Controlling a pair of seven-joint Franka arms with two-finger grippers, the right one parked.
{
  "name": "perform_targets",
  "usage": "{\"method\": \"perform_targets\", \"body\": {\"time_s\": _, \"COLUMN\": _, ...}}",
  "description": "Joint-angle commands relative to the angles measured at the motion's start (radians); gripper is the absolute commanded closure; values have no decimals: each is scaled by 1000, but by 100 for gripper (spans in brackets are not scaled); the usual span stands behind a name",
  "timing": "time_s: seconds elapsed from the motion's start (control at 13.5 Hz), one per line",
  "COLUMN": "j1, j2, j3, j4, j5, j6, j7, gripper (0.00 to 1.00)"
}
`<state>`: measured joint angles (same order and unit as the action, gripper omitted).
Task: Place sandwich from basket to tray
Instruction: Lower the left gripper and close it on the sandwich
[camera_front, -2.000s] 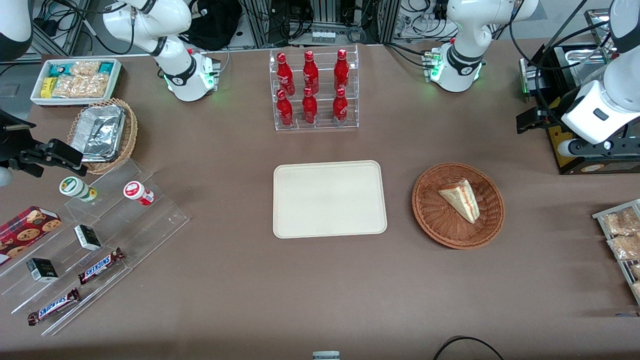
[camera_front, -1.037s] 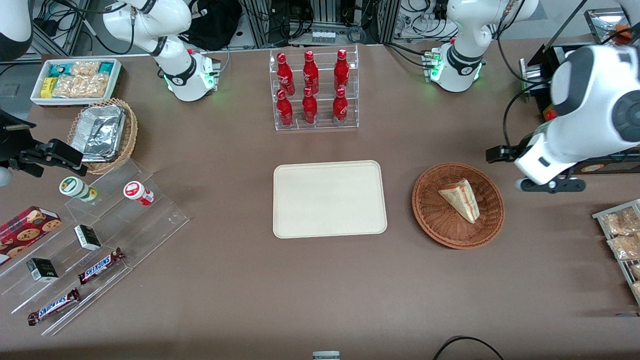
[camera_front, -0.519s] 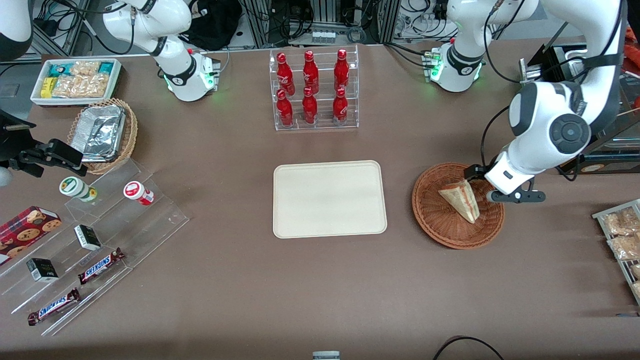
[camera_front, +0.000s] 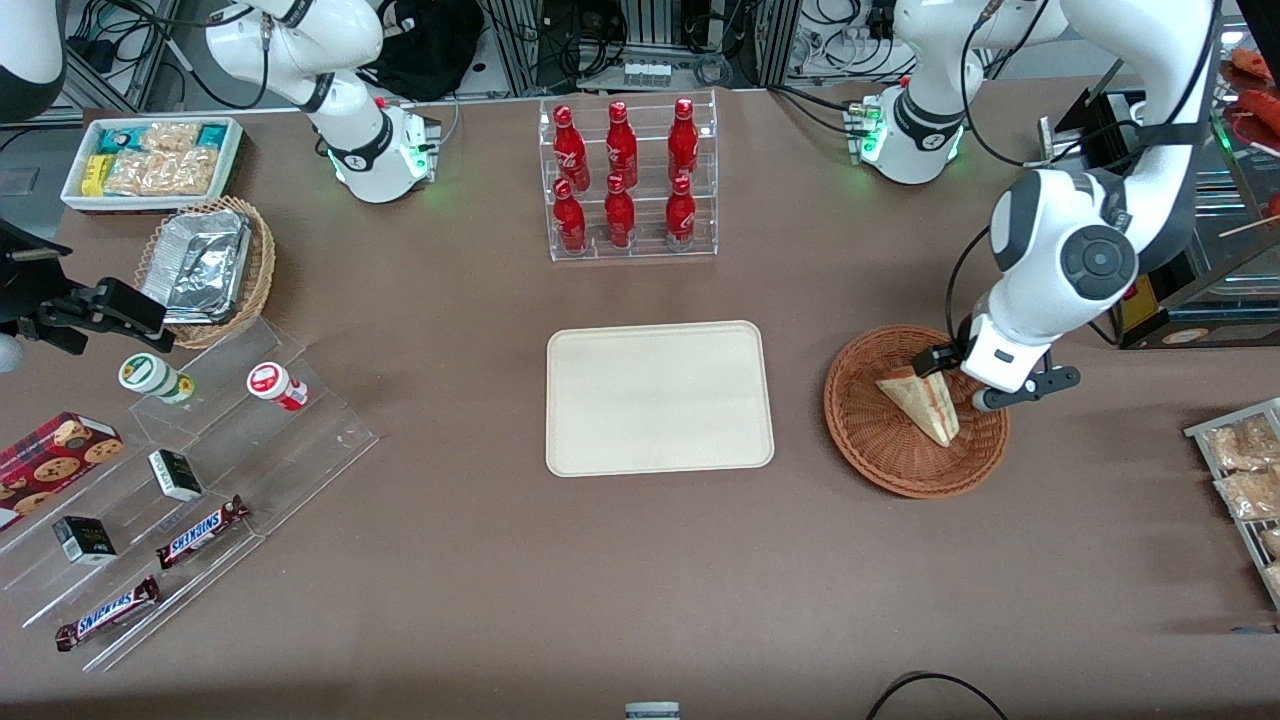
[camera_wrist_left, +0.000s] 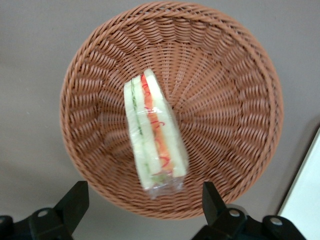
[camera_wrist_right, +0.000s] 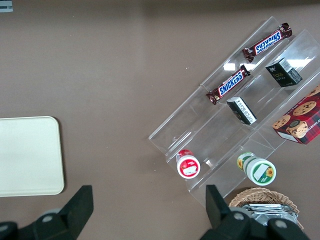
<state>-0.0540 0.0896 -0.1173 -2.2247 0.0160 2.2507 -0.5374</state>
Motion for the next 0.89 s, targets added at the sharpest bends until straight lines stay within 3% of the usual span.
{"method": "perform_targets", "body": {"time_s": 0.0, "j1": -10, "j2": -27, "j3": 2, "j4": -81, "j5": 13, "j6": 98, "j7": -149, "gripper": 0}}
{"method": "perform_targets", "body": {"time_s": 0.52, "j1": -12, "j2": 10, "j3": 2, "j4": -127, "j5": 13, "j6": 240, "j7": -438, "gripper": 0}}
{"method": "perform_targets", "body": {"time_s": 0.81, "j1": -9, "j2": 59, "j3": 2, "j4": -128, "j5": 13, "j6": 280, "j7": -449, "gripper": 0}}
